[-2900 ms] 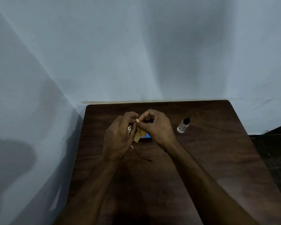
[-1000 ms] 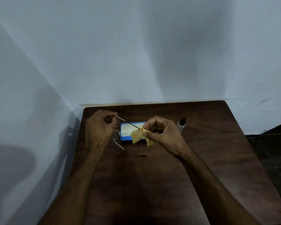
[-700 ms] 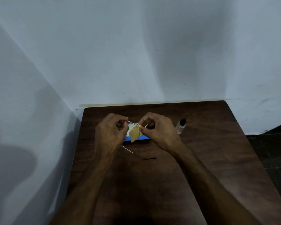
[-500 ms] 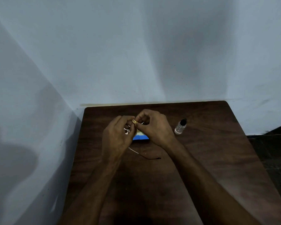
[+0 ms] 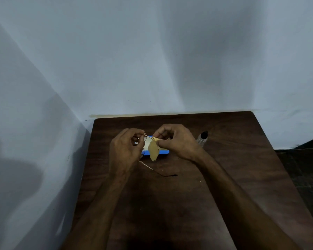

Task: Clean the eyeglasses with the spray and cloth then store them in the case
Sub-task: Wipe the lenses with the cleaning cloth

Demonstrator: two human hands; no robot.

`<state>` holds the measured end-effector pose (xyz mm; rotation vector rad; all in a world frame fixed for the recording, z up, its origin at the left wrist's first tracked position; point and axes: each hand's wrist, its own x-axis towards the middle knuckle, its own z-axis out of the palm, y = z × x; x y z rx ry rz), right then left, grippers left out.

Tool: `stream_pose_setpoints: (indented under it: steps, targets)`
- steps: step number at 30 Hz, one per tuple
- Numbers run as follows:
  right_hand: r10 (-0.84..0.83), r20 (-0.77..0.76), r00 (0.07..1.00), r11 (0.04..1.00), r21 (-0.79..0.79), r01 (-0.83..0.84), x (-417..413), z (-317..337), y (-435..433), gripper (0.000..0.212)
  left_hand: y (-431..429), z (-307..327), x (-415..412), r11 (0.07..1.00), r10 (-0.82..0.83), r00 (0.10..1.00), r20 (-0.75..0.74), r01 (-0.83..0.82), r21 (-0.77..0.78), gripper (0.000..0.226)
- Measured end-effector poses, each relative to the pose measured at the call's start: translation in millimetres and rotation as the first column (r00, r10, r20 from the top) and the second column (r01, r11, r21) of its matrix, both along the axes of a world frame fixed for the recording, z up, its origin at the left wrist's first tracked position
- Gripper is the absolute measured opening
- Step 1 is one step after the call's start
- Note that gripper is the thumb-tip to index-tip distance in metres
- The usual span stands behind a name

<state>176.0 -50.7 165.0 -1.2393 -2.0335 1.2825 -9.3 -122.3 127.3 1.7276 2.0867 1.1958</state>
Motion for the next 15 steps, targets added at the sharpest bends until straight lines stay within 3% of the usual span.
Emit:
stream_pose_setpoints:
  steps: [4, 7, 11, 15]
  targets:
    - [-0.039, -0.084, 0.996, 0.999, -0.030, 0.036, 16, -1, 1, 0.009, 9, -8, -6, 0.992, 0.081, 0.995, 0.060, -0.075, -0.106, 0.019]
    - [-0.148, -0.233, 0.961, 0.983, -0.138, 0.118, 26, -2, -1, 0.009, 12, -14, -13, 0.975, 0.139, 0.982, 0.129, -0.113, -0.191, 0.017]
    - [-0.354, -0.393, 0.849, 0.907, -0.364, 0.210, 35, -7, -5, 0.012, 11, -22, -22, 0.974, 0.137, 0.971, 0.195, -0.096, -0.205, 0.010]
    - [-0.502, -0.525, 0.687, 0.791, -0.599, 0.120, 41, -15, -11, 0.017, 8, -28, -27, 0.958, 0.217, 0.935, 0.280, -0.149, -0.244, 0.011]
